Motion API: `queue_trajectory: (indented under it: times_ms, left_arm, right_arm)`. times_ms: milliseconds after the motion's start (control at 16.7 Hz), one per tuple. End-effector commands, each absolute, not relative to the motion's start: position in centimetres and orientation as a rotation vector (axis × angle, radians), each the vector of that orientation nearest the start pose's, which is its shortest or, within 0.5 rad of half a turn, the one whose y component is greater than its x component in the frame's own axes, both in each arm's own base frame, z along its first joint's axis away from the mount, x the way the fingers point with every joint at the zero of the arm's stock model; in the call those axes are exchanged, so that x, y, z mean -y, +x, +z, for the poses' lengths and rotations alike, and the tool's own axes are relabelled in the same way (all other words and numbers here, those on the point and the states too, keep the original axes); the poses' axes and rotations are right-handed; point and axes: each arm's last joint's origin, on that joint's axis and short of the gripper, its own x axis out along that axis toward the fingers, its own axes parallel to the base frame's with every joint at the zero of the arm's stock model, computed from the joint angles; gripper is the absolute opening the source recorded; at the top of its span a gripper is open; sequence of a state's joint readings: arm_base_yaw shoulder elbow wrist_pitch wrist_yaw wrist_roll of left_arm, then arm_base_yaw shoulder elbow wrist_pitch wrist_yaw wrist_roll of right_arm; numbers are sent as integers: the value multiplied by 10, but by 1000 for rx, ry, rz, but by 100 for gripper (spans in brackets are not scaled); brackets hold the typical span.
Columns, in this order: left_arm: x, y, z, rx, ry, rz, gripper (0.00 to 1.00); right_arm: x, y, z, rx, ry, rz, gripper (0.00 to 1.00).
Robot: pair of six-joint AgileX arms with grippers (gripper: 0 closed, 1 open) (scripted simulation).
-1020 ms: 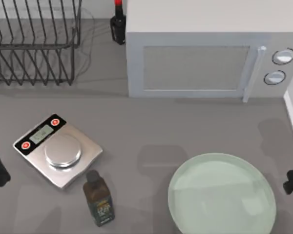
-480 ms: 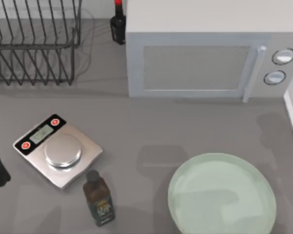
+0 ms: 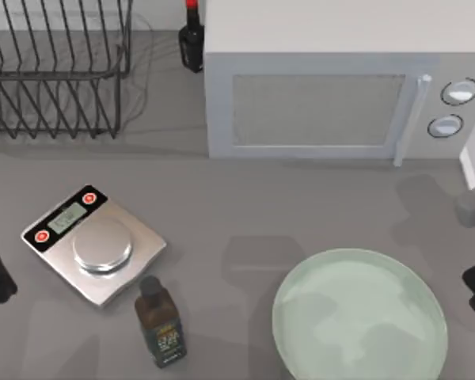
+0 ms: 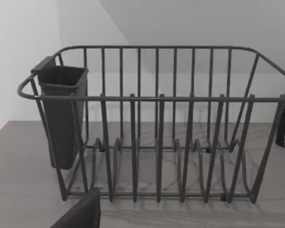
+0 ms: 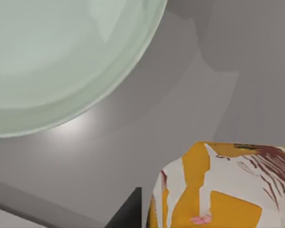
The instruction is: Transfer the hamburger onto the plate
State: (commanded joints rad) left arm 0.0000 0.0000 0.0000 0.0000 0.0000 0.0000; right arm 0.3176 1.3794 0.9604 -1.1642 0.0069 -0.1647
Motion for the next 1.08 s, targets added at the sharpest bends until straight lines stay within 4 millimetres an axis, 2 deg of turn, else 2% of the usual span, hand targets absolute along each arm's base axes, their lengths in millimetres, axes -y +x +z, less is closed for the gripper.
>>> queue_trajectory:
  times_ms: [240,480,840,1080]
  left_arm:
    - [1,106,160,0,0,0,100]
    - [1,106,160,0,0,0,100]
    - [1,106,160,0,0,0,100]
    - [1,106,160,0,0,0,100]
  right_arm:
    - [-96,222,212,-1500,-757,750,0]
    - [-125,228,204,-1332,-1199,1238,0]
    - [-170,228,191,-823,-1772,1924,0]
    - [-193,225,189,-410,-2032,2181,0]
